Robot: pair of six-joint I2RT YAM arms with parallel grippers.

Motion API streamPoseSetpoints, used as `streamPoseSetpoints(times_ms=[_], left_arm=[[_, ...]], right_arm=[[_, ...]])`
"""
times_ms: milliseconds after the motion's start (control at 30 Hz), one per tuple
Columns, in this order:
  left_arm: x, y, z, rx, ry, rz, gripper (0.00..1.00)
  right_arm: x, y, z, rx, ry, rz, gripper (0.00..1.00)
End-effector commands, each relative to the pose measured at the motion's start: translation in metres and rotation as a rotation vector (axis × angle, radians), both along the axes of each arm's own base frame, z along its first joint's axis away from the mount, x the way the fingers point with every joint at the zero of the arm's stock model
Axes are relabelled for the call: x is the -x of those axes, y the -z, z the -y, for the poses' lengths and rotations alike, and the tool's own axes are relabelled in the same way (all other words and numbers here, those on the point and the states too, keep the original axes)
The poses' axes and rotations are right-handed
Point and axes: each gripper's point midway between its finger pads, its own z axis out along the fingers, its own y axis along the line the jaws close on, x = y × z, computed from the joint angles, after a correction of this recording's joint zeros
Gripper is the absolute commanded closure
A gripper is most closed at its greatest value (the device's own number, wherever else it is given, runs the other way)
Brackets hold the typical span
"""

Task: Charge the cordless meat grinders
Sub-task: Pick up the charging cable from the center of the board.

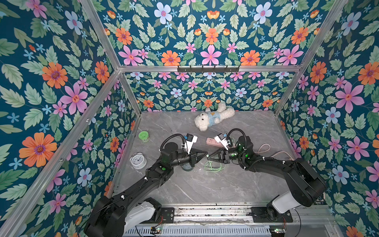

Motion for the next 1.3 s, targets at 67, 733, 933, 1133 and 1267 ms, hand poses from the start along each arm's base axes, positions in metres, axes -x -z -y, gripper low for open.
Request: streamPoseSetpoints(times_ms=[67, 733, 933, 1133, 1267], left_arm=[[-0.001, -0.008, -0.002, 0.032, -0.012, 0.032, 0.98], [-0.008, -0.03, -0.015, 0.192, -0.101, 0.063, 0.98], [-0.012, -0.025, -0.017, 0.169, -0.124, 0.056, 0.98], [-0.013, -0.025, -0.017, 0.167, -0.12, 0.057, 0.98], [-0.013, -0.023, -0.016, 0.167, -0.116, 0.049, 0.98]], right_arm=[[-0.001, -0.013, 0.001, -0.028, 0.012, 0.028, 0.9], [-0.013, -0.028, -0.003, -0.181, 0.098, 0.047, 0.67], [-0.006, -0.027, -0.005, -0.176, 0.072, 0.035, 0.67], [-0.006, -0.028, -0.005, -0.177, 0.069, 0.033, 0.76], [-0.006, -0.032, -0.006, -0.182, 0.06, 0.038, 0.79]])
